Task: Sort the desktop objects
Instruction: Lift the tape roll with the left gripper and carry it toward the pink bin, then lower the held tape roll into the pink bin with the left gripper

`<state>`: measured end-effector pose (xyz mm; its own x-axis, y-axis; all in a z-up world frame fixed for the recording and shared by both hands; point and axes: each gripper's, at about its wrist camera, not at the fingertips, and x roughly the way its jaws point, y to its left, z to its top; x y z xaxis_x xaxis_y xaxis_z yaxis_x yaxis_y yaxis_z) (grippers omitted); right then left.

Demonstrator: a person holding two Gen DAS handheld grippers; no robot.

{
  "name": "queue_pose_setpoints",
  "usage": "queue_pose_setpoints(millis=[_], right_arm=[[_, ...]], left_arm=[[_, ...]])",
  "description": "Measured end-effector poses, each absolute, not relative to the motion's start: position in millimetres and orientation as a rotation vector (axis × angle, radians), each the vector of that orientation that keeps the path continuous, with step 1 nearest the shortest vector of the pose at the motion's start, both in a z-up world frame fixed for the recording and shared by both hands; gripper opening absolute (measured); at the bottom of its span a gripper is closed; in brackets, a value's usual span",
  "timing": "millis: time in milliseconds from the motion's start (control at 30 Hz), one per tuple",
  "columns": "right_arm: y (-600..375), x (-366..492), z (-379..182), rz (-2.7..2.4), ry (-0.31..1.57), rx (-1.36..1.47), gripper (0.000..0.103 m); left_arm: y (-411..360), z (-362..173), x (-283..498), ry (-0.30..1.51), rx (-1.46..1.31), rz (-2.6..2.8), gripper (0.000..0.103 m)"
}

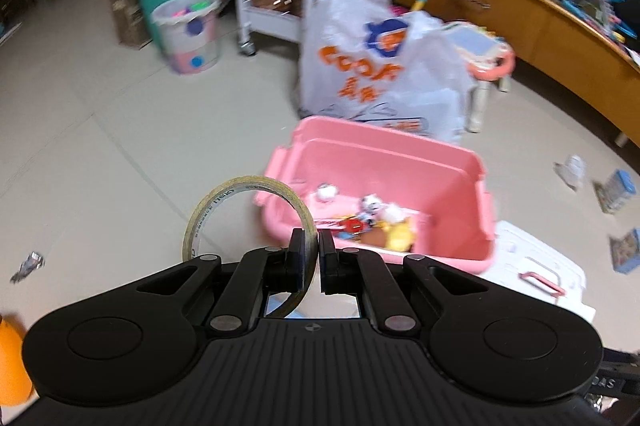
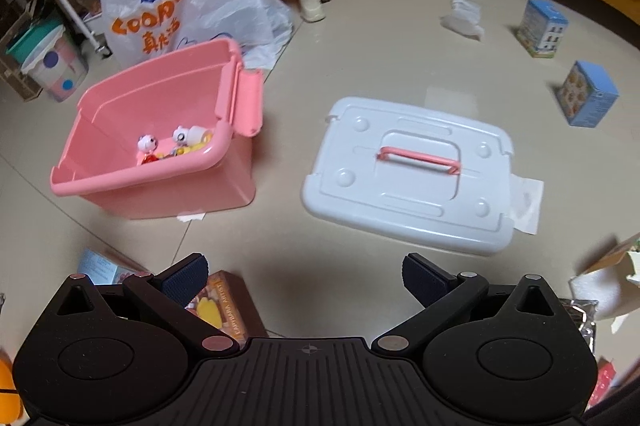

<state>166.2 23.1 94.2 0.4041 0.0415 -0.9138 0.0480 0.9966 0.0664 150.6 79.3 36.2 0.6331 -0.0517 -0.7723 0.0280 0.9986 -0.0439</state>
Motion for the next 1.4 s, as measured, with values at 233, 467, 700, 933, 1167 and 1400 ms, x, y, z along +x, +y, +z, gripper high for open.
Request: queue_pose_setpoints(millis=[233, 467, 700, 933, 1167, 1400], right_arm=[[14.2, 158.5, 105.9, -0.001, 1.135, 0.085, 0.103], [8.7, 154.7, 112.4, -0.005, 1.122, 0.087, 0.103], [4.3, 157.5, 107.6, -0.009, 1.129, 0.086, 0.103], [-6.5, 167.5, 92.0, -0.042, 1.156, 0.109, 0.103], [-11.4, 178.8, 72.0, -0.056, 1.198, 0.141, 0.103], [-15.4, 190.0, 57.6, -0.077, 1.221, 0.171, 0.103]], left_arm=[[44.3, 49.9, 137.8, 0.862, 0.011, -0.110, 0.007], [12.0, 48.1, 137.2, 0.852, 0.005, -0.150, 0.007], [-17.7, 32.5, 163.5, 0.854, 0.012, -0.187, 0.007], [-12.1, 3.0, 213.4, 0.926, -0.046, -0.144, 0.007], [-2.0, -33.6, 262.2, 1.008, -0.088, -0.124, 0.007], [-6.8, -74.1, 290.5, 1.097, -0.063, -0.179, 0.007]])
